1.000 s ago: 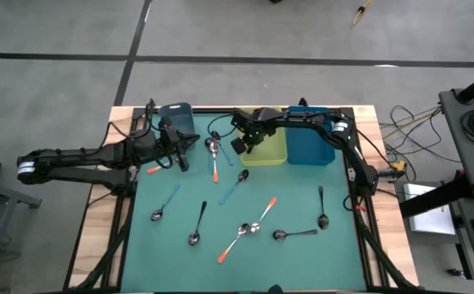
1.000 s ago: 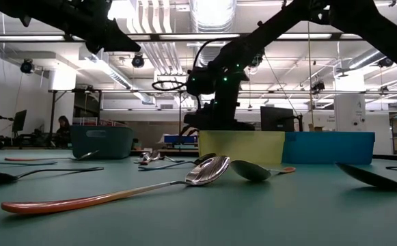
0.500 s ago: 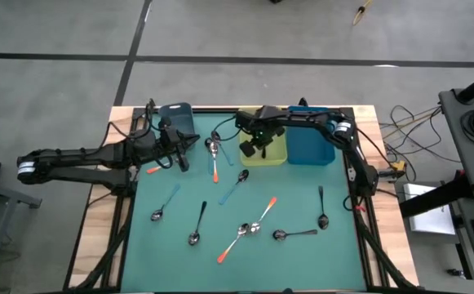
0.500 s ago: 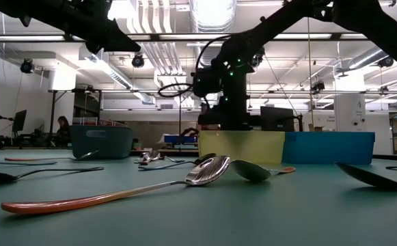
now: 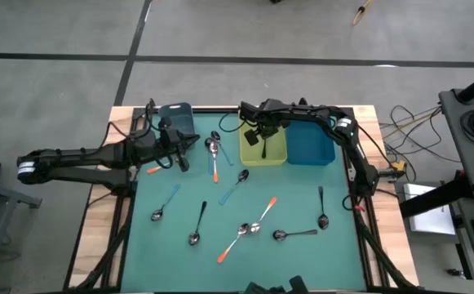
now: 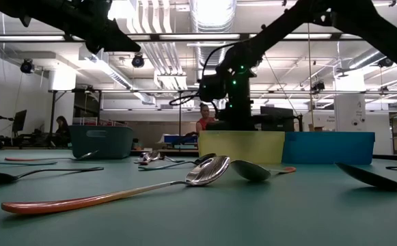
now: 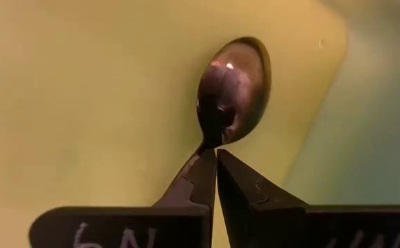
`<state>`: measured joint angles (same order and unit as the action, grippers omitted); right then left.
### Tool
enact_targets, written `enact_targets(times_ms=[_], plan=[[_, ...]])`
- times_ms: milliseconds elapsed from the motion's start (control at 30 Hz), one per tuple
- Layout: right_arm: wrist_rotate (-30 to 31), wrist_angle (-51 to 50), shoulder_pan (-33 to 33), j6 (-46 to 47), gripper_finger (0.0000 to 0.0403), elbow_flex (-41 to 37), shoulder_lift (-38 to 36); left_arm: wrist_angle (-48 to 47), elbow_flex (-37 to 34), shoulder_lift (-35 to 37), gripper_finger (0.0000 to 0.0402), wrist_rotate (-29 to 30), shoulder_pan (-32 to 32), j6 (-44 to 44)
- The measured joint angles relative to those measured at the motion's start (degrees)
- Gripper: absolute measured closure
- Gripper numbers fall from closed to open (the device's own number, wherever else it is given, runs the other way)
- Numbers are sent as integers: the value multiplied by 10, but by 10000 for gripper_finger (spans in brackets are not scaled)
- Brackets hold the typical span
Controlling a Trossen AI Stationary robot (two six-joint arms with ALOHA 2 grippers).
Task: Sort silverware by color (type)
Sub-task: Put the black spoon into the yellow bin
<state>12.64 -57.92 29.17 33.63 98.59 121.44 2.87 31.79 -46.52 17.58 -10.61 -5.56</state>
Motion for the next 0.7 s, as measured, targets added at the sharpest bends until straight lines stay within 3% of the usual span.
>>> enact_targets(times_ms=[433,700], plan=[[-31,73,-25,13,394,-4,2,0,0,0,402,0,0,0],[-22,68,-26,35,394,3,-1,0,0,0,402,0,0,0]])
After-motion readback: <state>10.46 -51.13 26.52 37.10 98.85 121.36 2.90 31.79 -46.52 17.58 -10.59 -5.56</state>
